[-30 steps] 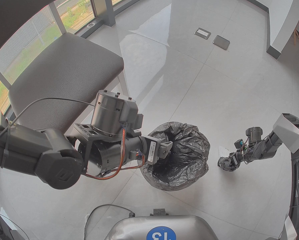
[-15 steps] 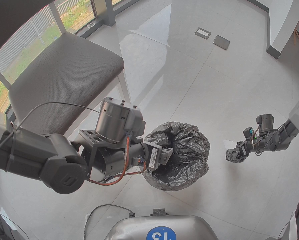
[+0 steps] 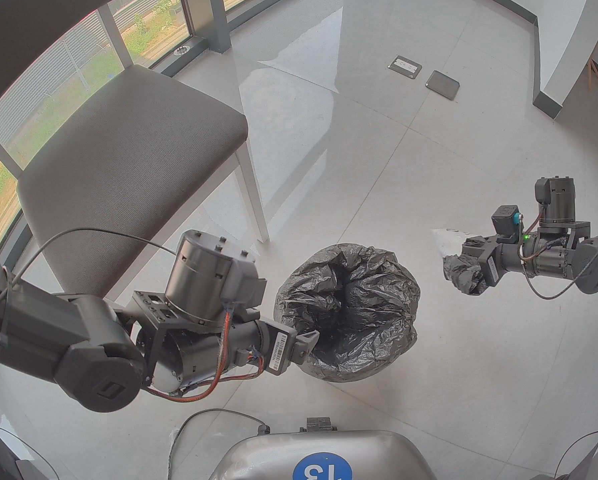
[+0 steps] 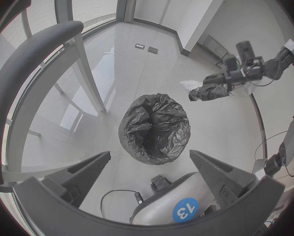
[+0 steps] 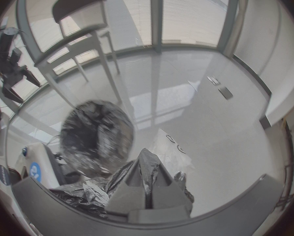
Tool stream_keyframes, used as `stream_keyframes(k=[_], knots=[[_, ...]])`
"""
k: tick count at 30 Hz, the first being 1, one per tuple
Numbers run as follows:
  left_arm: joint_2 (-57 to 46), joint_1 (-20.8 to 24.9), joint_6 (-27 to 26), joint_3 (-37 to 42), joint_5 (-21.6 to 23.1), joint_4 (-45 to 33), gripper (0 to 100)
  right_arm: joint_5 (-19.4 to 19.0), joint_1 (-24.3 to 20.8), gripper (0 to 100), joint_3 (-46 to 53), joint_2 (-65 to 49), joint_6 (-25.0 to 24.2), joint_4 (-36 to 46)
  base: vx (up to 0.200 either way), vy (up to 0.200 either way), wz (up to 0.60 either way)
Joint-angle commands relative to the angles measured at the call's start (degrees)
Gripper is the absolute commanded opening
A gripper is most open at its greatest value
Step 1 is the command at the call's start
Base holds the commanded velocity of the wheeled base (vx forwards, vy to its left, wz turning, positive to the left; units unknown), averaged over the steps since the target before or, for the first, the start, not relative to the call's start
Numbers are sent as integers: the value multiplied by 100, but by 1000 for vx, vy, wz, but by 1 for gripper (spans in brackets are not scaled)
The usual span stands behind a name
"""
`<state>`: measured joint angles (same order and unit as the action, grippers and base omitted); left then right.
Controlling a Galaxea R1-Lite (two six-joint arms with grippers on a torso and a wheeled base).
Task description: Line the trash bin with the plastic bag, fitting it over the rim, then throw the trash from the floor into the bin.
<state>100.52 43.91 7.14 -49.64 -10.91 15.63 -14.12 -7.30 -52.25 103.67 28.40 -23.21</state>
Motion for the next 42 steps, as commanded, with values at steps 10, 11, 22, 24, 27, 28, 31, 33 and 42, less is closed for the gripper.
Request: stream_keyframes(k=[10, 11, 22, 24, 27, 28, 31, 33, 42], knots=[[-200, -76, 41, 288, -8, 2, 100, -206, -1731, 0, 215, -752, -142, 177, 0, 0, 0], [-200, -76, 50, 297, -8, 2, 100, -206, -1889, 0, 198, -629, -151, 168, 0, 0, 0], [-235, -278, 41, 253, -8, 19, 100, -214, -2276, 0, -57, 576, -151, 106, 0, 0, 0], [-235, -287, 41, 235, -8, 19, 100, -223, -2276, 0, -136, 786, -142, 106, 0, 0, 0], [-253, -287, 41, 227, -8, 19, 100, -285, -2267, 0, -277, 1085, -142, 97, 0, 0, 0], [-279, -287, 41, 227, -8, 19, 100, -320, -2267, 0, -347, 1208, -142, 97, 0, 0, 0], [-305, -278, 33, 227, -8, 19, 100, -329, -2267, 0, -418, 1314, -142, 89, 0, 0, 0], [-358, -278, 33, 227, -8, 19, 100, -329, -2267, 0, -734, 1648, -142, 71, 0, 0, 0], [-428, -278, -2, 218, -8, 28, 100, -329, -2205, 0, -1112, 2272, -98, 71, 0, 0, 0]])
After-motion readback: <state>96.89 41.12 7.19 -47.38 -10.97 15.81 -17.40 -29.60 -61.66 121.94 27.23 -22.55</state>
